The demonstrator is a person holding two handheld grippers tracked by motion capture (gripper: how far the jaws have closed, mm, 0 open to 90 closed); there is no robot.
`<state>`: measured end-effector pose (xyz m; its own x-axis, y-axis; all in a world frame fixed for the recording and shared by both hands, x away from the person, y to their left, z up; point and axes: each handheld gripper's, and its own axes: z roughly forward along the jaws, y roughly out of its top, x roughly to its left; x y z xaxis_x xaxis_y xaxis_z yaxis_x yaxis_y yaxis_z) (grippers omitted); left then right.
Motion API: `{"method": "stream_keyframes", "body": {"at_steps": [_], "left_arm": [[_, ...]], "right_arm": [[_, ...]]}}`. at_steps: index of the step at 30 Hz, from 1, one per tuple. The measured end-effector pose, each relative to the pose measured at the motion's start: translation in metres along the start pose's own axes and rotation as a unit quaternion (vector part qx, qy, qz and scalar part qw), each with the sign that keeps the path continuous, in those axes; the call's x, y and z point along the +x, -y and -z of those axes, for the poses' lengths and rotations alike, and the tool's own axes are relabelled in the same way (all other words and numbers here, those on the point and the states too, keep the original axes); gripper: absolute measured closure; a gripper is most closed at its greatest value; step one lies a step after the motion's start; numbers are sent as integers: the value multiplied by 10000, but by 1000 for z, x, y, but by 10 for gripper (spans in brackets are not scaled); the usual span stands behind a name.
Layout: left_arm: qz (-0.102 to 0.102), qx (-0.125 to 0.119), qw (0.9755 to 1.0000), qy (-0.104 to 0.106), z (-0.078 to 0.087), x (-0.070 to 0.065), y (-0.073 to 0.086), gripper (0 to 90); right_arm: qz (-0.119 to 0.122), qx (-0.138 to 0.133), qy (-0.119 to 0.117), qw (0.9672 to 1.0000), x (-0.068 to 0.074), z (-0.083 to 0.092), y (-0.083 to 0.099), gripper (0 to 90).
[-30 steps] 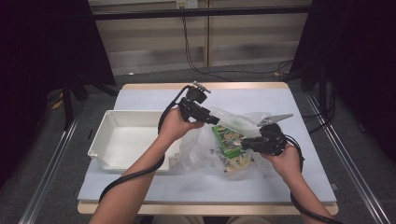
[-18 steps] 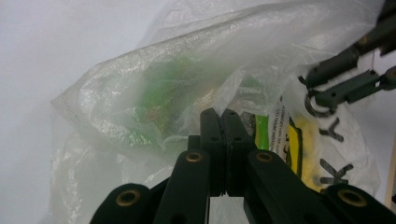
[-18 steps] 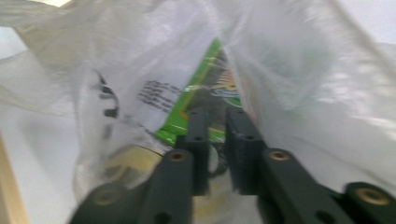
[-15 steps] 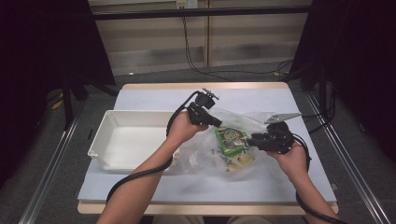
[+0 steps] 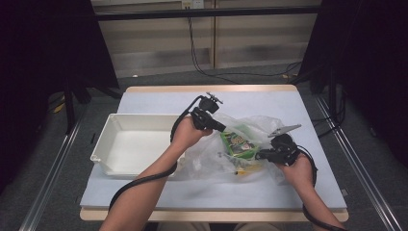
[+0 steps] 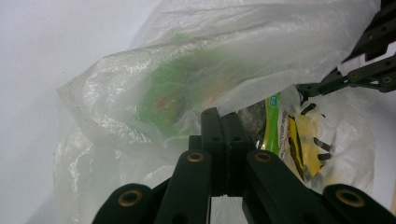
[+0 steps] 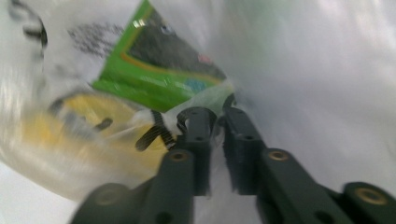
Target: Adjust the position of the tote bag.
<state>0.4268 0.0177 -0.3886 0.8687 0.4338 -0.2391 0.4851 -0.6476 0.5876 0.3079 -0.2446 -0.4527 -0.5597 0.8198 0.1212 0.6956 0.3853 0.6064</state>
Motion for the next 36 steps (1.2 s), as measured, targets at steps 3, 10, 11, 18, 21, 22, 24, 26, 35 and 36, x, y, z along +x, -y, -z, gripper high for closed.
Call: {"method": "stream_keyframes", "body": {"at_steps": [3, 10, 11, 18, 21, 22, 24, 26, 35, 36], "left_arm": [[35, 30, 10000, -51, -1, 3, -1, 900], [21, 44, 9999, -127, -4, 5, 1, 900], [61, 36, 9999, -83, -7, 5, 3, 900], [57, 36, 10000, -32, -11, 1, 2, 900], [1, 21, 10000, -32, -9, 0, 0, 900], [25, 10, 10000, -24, -8, -1, 0, 900], [5, 43, 10000, -18, -7, -1, -1, 900], [1, -4, 10000, -5, -6, -2, -1, 900], [-14, -7, 10000, -14, -6, 1, 0, 900], [-11, 11, 10000, -25, -5, 2, 0, 900]], "right_arm": [[-74, 124, -128, 9998, -2, -1, 8, 900], [-231, 67, -103, 9997, -9, 6, 28, 900], [-311, 73, -95, 9994, -11, 9, 37, 900], [-180, -227, -7, 9996, -2, 18, 32, 733], [-46, -341, -53, 9994, 6, 21, 20, 686], [-17, -385, -17, 9993, 8, 22, 15, 674], [9, -408, -38, 9992, 10, 22, 12, 674], [88, -495, -33, 9987, 12, 17, -2, 658], [163, -584, 77, 9981, 7, -2, -23, 526], [164, -579, 94, 9981, 6, -3, -24, 529]]}}
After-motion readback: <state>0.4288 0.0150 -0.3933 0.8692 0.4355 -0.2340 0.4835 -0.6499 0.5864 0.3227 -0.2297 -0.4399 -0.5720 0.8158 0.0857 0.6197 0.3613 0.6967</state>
